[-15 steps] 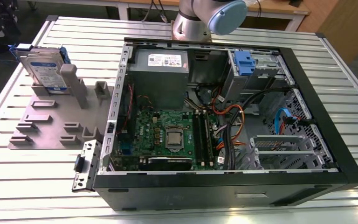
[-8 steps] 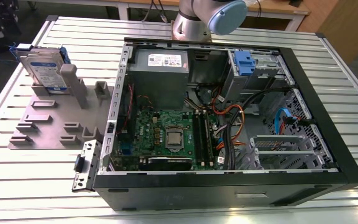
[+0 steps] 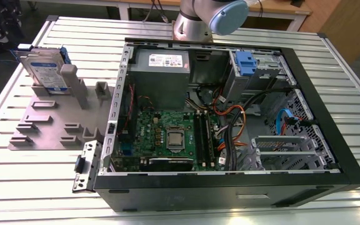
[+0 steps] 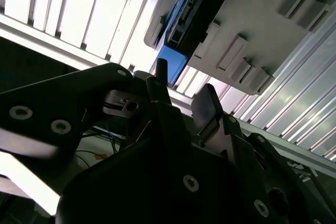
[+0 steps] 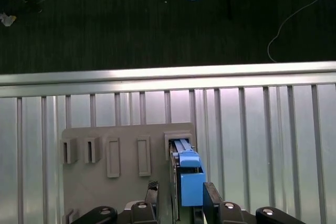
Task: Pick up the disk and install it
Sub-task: 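Pick up the disk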
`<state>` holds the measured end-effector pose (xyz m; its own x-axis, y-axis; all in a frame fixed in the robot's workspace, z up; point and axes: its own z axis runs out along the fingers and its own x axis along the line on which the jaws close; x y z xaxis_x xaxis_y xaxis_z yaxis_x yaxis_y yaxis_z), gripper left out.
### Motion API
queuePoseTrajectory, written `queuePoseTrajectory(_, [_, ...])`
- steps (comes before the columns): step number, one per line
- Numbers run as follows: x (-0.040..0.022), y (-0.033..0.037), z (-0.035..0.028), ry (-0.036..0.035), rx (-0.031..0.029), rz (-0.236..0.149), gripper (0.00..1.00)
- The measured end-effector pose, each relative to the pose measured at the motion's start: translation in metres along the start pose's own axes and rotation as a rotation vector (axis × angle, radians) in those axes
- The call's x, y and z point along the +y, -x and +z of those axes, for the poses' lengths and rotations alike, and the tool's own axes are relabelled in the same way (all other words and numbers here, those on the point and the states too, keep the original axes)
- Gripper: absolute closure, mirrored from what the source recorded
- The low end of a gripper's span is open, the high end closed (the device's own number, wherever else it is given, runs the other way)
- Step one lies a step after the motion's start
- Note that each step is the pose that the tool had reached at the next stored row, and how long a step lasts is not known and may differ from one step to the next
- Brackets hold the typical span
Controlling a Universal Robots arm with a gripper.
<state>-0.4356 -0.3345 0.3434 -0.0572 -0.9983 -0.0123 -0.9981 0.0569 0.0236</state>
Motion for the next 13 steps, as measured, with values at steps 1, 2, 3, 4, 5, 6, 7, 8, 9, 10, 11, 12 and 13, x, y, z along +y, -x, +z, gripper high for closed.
queuePoseTrajectory(1, [0.0004,0.0,0.0009,-0.0057,-0.0002,0.0,0.54])
queuePoseTrajectory(2, [0.0006,-0.0001,0.0017,-0.0121,-0.0004,0.0,0.54])
queuePoseTrajectory(3, [0.0008,-0.0001,0.0023,-0.0168,-0.0007,0.0,0.54])
queuePoseTrajectory(4, [0.0007,-0.0001,0.0023,-0.0173,-0.0007,0.0,0.54])
queuePoseTrajectory(5, [0.0007,-0.0001,0.0023,-0.0173,-0.0007,0.0,0.54])
queuePoseTrajectory(6, [0.0008,-0.0001,0.003,-0.0174,-0.0007,0.0,0.54])
queuePoseTrajectory(7, [0.0008,-0.0001,0.0037,-0.0174,-0.0006,0.0,0.54])
queuePoseTrajectory(8, [0.0008,-0.0001,0.0037,-0.0174,-0.0006,0.0,0.54])
queuePoseTrajectory(9, [0.0008,-0.0001,0.0037,-0.0174,-0.0007,0.0,0.54])
queuePoseTrajectory(10, [0.0008,-0.0001,0.0037,-0.0173,-0.0006,0.0,0.54])
queuePoseTrajectory(11, [0.0008,-0.0001,0.0038,-0.0174,-0.0006,0.0,0.54])
queuePoseTrajectory(12, [0.0008,-0.0001,0.0038,-0.0174,-0.0006,0.0,0.54])
queuePoseTrajectory(13, [0.0008,-0.0001,0.0038,-0.0174,-0.0007,0.0,0.54])
